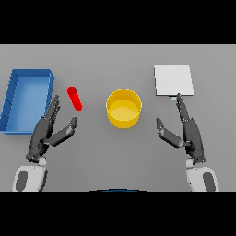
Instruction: Pick up the red beaker and tilt it to pour out 1 green nut into yellow bowl. Pick up the yellow bowl and place it on the metallic measuring scale.
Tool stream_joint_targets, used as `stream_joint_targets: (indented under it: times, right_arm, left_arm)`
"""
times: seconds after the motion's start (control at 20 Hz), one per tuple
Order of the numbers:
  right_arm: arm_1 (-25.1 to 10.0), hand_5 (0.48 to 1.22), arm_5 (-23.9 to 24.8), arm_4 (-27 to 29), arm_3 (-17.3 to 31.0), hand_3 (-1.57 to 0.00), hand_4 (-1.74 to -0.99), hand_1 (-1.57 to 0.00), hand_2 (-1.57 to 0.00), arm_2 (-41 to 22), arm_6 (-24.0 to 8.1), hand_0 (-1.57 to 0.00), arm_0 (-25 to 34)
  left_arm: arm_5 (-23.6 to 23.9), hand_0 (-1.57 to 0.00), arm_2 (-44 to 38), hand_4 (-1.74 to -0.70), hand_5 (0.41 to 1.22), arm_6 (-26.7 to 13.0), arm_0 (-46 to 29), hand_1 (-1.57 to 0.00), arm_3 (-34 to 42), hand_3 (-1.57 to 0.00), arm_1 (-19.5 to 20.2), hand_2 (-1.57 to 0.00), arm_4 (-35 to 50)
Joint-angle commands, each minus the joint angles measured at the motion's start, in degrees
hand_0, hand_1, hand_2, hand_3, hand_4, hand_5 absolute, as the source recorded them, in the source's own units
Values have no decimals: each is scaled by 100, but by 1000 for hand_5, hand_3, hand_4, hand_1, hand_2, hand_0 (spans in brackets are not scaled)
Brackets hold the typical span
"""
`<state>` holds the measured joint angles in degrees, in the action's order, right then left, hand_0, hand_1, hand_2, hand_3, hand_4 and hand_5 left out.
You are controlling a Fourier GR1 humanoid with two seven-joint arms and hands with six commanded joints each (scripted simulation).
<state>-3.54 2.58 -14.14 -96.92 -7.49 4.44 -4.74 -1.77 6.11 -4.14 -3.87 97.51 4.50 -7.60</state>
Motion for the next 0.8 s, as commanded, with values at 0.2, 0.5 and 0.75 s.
stream_joint_targets:
  times: [0.2,0.5,0.75]
  right_arm:
    - [74,677,-80,183,44,1,-1296,1,1,33,100,1,30]
    - [80,686,-90,208,-88,1,-1331,1,1,22,108,1,-116]
    - [64,688,-66,290,-61,1,-1338,1,1,121,-50,1,34]
  left_arm:
    - [-53,1,-130,-1370,732,57,685,1,-879,1,-94,1,48]
    - [90,1,-492,-1359,726,291,1501,1,-2162,1,-60,1,-8]
    - [70,1,-640,-1330,714,493,2039,1,-2965,1,-155,1,42]
